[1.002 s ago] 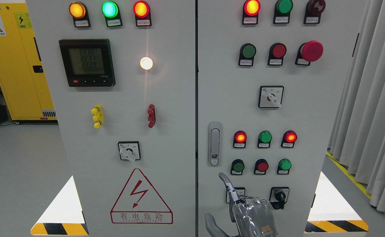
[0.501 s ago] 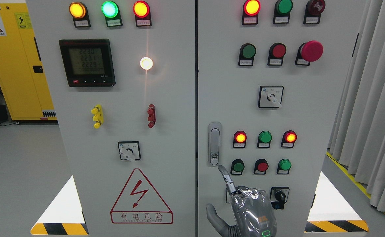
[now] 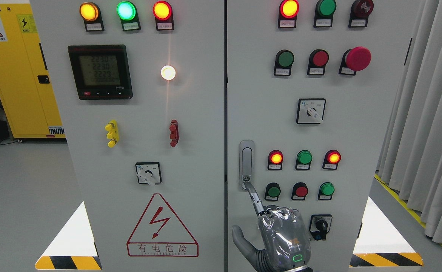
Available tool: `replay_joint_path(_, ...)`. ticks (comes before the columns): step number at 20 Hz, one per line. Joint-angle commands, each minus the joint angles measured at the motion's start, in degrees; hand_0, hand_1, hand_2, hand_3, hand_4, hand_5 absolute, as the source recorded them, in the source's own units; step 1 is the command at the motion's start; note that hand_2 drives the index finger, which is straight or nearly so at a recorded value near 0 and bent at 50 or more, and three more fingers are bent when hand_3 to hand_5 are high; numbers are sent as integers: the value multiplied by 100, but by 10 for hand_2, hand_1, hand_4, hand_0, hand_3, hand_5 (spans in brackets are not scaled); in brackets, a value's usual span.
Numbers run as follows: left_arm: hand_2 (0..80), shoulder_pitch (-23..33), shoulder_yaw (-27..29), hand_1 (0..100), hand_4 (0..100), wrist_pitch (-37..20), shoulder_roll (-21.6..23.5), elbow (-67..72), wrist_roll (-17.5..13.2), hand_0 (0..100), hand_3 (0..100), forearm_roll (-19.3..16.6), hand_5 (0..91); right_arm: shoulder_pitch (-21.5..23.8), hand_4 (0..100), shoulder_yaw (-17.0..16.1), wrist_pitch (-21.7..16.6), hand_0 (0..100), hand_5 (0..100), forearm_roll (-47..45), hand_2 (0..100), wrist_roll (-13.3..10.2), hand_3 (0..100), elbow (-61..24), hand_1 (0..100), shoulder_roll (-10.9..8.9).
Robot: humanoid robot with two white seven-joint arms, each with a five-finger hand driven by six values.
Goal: Release door handle
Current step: 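Close the right hand fingers around the lower part of the handle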
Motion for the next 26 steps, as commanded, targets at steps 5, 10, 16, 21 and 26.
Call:
replay_joint_path(5,0,0,2,556,0,-4,0,0,2,120,0,0,0,-265,1000,18,200,480,1000,37,0,24,1000,395,329,237)
replay_joint_path(10,0,0,2,556,0,-4,0,0,2,120,0,0,0,-239,1000,36,209,483,1000,37,4,15,1000,387,329,254)
replay_joint_path(16,0,0,2,556,0,-4,0,0,2,120,0,0,0,-213,1000,36,410,481,1000,37,8,15,1000,386,329,254)
replay_joint_path(21,0,0,2,556,0,-4,0,0,2,120,0,0,0,-221,1000,36,420,480,1000,28,12,24,1000,395,330,254)
replay_joint_path(26,0,0,2,556,0,-4,0,0,2,120,0,0,0,-221,1000,53,420,482,1000,28,19,33,1000,395,330,254)
